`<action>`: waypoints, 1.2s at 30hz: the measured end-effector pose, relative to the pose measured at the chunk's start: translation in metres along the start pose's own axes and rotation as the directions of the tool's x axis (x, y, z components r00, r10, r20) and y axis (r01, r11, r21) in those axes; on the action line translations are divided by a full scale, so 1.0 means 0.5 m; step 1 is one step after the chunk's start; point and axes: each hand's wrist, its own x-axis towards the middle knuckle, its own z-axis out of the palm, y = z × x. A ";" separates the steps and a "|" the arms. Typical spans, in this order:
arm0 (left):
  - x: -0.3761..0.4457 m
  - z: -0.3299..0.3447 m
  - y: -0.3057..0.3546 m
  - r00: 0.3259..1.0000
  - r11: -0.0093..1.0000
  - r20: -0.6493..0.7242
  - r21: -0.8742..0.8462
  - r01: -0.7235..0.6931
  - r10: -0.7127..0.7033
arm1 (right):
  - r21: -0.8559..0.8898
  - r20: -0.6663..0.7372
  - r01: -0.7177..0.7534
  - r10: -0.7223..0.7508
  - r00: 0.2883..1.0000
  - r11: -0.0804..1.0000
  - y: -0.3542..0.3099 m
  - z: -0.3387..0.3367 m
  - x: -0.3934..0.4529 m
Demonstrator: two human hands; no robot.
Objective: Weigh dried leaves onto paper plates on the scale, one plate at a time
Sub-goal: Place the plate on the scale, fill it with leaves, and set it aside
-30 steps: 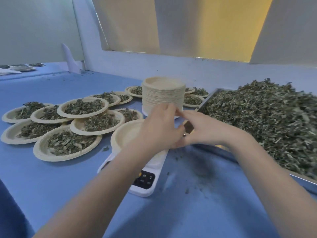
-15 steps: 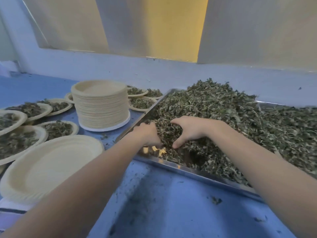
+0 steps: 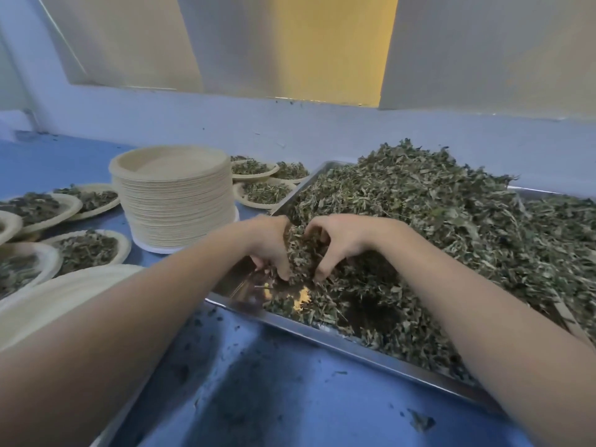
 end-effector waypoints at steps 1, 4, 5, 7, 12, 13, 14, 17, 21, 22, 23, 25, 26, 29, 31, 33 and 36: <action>0.001 0.000 0.001 1.000 1.000 0.015 -0.009 -0.013 0.013 | 0.035 0.027 -0.018 0.017 0.999 0.999 -0.002 -0.001 0.000; 0.004 0.015 0.014 0.994 0.991 0.100 -0.134 -0.029 0.043 | 0.059 0.076 -0.051 0.046 0.996 0.997 -0.024 0.019 0.008; 0.007 0.020 0.015 0.993 0.982 0.101 -0.185 -0.039 0.058 | 0.091 0.059 -0.043 0.038 0.998 0.995 -0.031 0.027 0.012; 0.007 0.027 0.015 0.995 0.963 0.063 -0.264 -0.056 0.076 | 0.197 -0.004 -0.009 0.010 1.000 0.980 -0.038 0.039 0.015; -0.018 0.025 0.014 0.997 0.911 0.001 -0.405 -0.073 0.080 | 0.302 -0.155 0.046 0.001 0.988 0.952 -0.045 0.036 -0.011; -0.025 0.020 0.016 0.995 0.906 -0.019 -0.413 -0.092 0.093 | 0.310 -0.174 0.053 0.002 0.985 0.949 -0.050 0.029 -0.020; -0.032 0.014 0.019 0.994 0.902 -0.038 -0.417 -0.112 0.106 | 0.309 -0.192 0.061 -0.001 0.981 0.949 -0.057 0.021 -0.030; -0.069 -0.015 0.030 0.987 0.894 -0.084 -0.420 -0.157 0.134 | 0.282 -0.242 0.094 -0.024 0.970 0.955 -0.086 -0.011 -0.061; -0.144 -0.067 0.025 0.974 0.918 -0.169 -0.340 -0.203 0.152 | 0.269 -0.313 0.159 -0.070 0.947 0.950 -0.148 -0.048 -0.092; -0.165 -0.080 0.016 0.970 0.924 -0.185 -0.322 -0.209 0.155 | 0.275 -0.314 0.171 -0.079 0.946 0.946 -0.168 -0.054 -0.095; -0.187 -0.091 0.004 0.968 0.929 -0.201 -0.304 -0.209 0.152 | 0.280 -0.309 0.180 -0.089 0.947 0.943 -0.192 -0.059 -0.097; -0.233 -0.107 -0.029 0.961 0.940 -0.242 -0.279 -0.198 0.131 | 0.282 -0.297 0.213 -0.125 0.946 0.935 -0.246 -0.062 -0.097; -0.255 -0.115 -0.049 0.957 0.948 -0.266 -0.257 -0.187 0.117 | 0.277 -0.294 0.237 -0.153 0.943 0.931 -0.275 -0.061 -0.095; -0.321 -0.131 -0.117 0.955 0.973 -0.295 -0.209 -0.099 0.034 | 0.249 -0.263 0.295 -0.229 0.937 0.923 -0.365 -0.045 -0.089; -0.361 -0.134 -0.160 0.962 0.962 -0.272 -0.265 -0.067 -0.008 | 0.236 -0.247 0.327 -0.269 0.931 0.915 -0.418 -0.028 -0.085; -0.398 -0.127 -0.195 0.964 0.945 -0.261 -0.322 -0.051 -0.037 | 0.263 -0.213 0.346 -0.296 0.931 0.900 -0.459 -0.008 -0.079; -0.436 -0.107 -0.233 0.974 0.924 -0.218 -0.382 -0.029 -0.060 | 0.304 -0.090 0.332 -0.320 0.943 0.893 -0.493 0.020 -0.073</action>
